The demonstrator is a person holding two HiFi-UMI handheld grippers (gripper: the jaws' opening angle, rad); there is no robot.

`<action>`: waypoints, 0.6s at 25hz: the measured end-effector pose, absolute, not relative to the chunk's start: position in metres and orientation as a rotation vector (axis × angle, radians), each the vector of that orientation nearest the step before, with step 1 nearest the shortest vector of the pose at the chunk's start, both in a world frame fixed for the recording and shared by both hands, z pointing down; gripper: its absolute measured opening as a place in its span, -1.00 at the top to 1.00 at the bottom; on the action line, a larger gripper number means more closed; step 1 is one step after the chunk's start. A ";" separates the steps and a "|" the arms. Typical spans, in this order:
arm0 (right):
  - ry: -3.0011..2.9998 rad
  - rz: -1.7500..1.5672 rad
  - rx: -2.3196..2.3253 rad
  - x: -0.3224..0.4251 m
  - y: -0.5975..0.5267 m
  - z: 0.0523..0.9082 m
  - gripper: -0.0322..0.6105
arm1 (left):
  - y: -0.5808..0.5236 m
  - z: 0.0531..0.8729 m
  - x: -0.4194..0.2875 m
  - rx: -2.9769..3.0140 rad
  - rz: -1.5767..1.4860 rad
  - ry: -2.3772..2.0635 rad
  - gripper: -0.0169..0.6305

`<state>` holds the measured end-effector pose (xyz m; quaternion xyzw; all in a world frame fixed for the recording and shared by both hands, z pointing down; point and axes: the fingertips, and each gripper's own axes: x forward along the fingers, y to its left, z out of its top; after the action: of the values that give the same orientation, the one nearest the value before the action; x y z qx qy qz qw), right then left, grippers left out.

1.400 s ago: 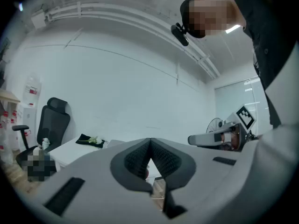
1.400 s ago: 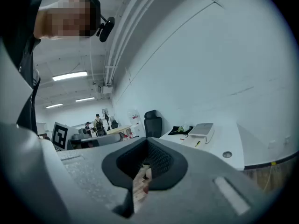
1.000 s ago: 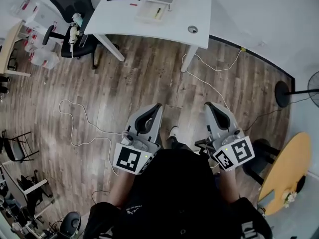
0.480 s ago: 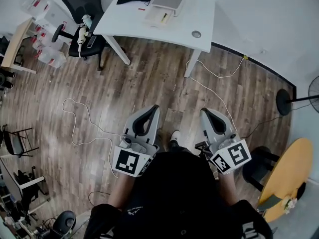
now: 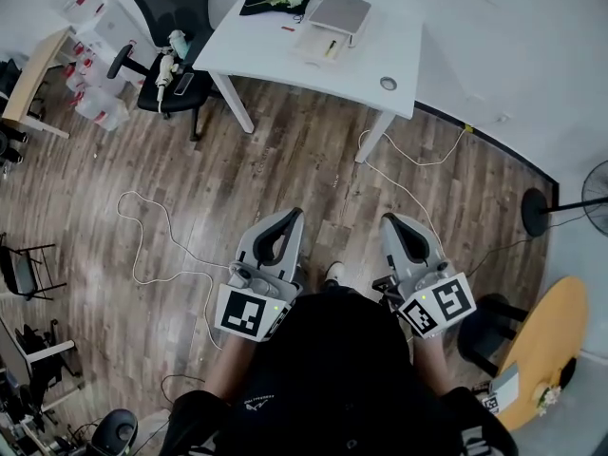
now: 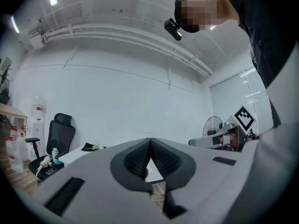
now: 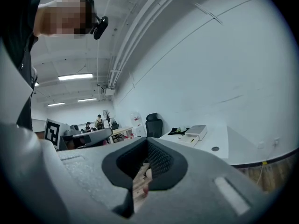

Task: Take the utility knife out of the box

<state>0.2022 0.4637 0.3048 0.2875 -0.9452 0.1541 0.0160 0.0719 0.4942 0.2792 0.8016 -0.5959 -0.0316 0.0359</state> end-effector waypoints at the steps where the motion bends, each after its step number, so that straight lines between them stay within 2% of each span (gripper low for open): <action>1: -2.939 0.477 0.902 0.197 0.464 0.303 0.89 | 0.494 0.279 0.066 2.466 -0.097 -1.826 0.93; 15: -2.934 0.385 1.003 0.111 0.454 0.296 0.89 | 0.488 0.279 -0.037 2.492 -0.124 -1.827 0.93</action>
<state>0.1107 0.4536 0.2963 0.3210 -0.9390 0.1233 0.0087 -0.0370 0.4884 0.2785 0.8055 -0.5907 -0.0399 0.0245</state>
